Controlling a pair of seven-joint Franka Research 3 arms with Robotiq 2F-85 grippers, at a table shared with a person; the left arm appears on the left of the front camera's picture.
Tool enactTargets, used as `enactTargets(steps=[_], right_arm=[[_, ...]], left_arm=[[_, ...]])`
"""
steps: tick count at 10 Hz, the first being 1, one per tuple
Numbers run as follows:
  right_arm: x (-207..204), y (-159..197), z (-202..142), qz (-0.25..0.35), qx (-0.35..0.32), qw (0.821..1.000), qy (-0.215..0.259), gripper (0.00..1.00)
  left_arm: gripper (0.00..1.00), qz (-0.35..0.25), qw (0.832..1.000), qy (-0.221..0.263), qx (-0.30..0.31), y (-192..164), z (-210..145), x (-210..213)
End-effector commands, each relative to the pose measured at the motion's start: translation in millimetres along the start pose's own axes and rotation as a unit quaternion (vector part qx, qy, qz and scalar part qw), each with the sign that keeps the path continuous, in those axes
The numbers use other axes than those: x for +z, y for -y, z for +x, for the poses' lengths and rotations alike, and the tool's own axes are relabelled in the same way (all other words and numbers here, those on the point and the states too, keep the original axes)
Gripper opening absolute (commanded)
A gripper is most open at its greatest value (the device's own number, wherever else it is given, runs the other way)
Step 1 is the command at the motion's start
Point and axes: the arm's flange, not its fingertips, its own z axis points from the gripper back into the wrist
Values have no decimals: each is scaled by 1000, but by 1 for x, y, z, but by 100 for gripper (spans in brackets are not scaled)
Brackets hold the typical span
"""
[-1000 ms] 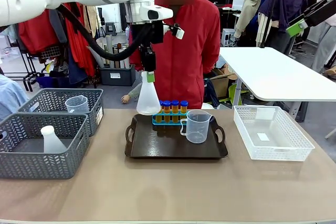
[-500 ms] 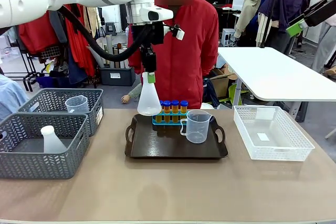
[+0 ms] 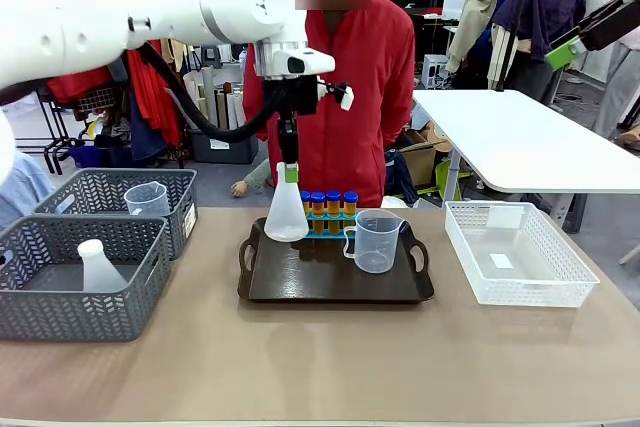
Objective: Prepare the laboratory tools.
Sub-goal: Pick up one Small flask and place it on the Handle tray.
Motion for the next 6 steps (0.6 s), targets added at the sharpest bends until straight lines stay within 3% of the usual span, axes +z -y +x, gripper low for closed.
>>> enactTargets(steps=[1,6], right_arm=[[1,-1,1,5,3,1000,7,100],[1,-1,1,5,3,1000,7,100]], left_arm=[[0,7,999,1,-37,-23,10,2],[0,21,996,-6,-86,-66,32,-45]])
